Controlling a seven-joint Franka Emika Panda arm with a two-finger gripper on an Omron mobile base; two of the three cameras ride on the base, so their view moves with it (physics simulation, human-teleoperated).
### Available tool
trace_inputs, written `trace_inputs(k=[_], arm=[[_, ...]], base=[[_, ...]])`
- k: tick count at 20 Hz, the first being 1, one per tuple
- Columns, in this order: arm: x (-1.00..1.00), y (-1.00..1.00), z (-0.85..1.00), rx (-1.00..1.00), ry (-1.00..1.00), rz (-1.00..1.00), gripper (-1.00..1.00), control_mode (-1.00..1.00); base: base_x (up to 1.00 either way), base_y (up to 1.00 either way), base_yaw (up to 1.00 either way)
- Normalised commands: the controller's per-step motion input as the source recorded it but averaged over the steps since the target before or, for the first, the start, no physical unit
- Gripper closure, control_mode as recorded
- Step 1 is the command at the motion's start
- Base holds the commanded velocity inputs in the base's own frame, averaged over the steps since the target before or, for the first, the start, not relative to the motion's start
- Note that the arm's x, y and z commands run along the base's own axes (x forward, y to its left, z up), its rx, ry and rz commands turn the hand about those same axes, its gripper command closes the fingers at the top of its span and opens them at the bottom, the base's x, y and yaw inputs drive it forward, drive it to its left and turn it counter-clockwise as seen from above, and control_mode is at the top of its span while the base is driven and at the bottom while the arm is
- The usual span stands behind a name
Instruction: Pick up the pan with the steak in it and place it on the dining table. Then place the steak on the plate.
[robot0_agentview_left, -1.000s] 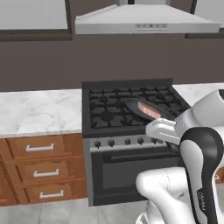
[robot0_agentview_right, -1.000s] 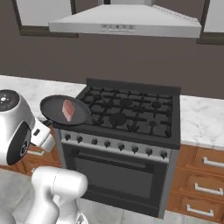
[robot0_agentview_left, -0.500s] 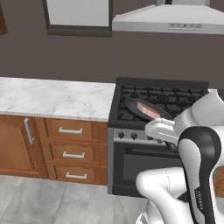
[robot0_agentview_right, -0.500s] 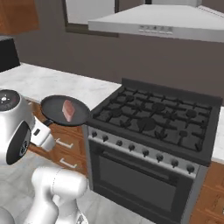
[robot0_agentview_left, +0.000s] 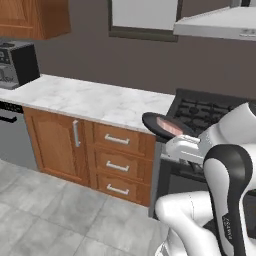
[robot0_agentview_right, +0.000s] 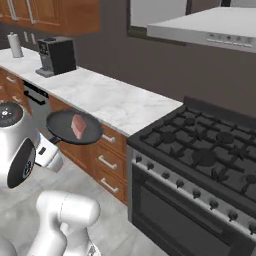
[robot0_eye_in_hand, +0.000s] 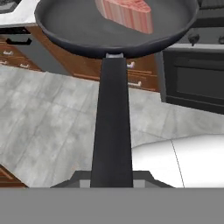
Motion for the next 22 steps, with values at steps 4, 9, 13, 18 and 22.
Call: trace_inputs(k=[4,9,13,18,22], arm=[[0.0,0.0,0.0,0.0,0.0,0.0,1.0,1.0],[0.0,0.0,0.0,0.0,0.0,0.0,1.0,1.0],[0.0,0.0,0.0,0.0,0.0,0.0,1.0,1.0],[0.0,0.0,0.0,0.0,0.0,0.0,1.0,1.0],[0.0,0.0,0.0,0.0,0.0,0.0,1.0,1.0]], base=[[-0.17,0.0,0.47],[-0.14,0.0,0.48],[-0.09,0.0,0.5],[-0.03,0.0,0.5],[-0.06,0.0,0.5]])
